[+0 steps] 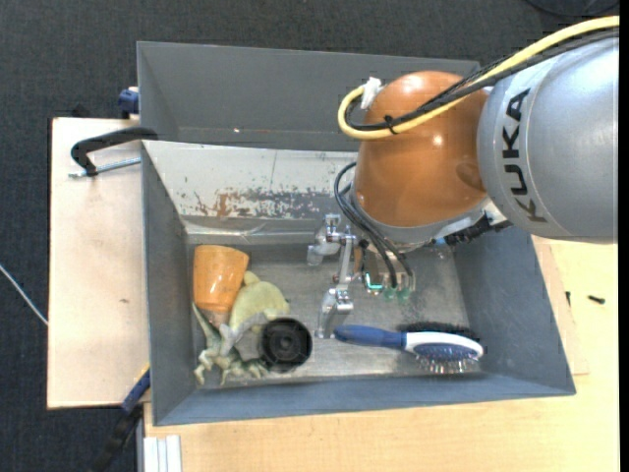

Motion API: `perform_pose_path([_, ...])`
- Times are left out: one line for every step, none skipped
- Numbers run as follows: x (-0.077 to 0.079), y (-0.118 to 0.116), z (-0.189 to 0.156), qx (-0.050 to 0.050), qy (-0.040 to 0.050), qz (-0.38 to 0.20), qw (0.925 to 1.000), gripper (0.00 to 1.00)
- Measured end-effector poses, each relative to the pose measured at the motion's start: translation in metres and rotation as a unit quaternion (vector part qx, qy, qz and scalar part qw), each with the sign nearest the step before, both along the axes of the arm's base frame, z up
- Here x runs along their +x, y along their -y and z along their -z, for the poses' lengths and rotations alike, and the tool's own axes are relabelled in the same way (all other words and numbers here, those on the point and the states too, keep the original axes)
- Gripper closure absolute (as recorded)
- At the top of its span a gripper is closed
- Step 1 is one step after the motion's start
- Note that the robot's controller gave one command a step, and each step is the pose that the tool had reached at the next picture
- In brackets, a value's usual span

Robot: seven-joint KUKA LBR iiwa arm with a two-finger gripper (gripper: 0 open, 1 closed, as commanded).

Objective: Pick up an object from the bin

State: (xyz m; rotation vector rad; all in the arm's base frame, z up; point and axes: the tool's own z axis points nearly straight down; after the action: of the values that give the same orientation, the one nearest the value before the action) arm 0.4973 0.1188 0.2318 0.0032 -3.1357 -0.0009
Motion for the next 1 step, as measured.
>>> perform_pose_path([0.0115, 0.0976, 0.0534, -0.002, 0.0008, 0.009, 1.0, 0.0])
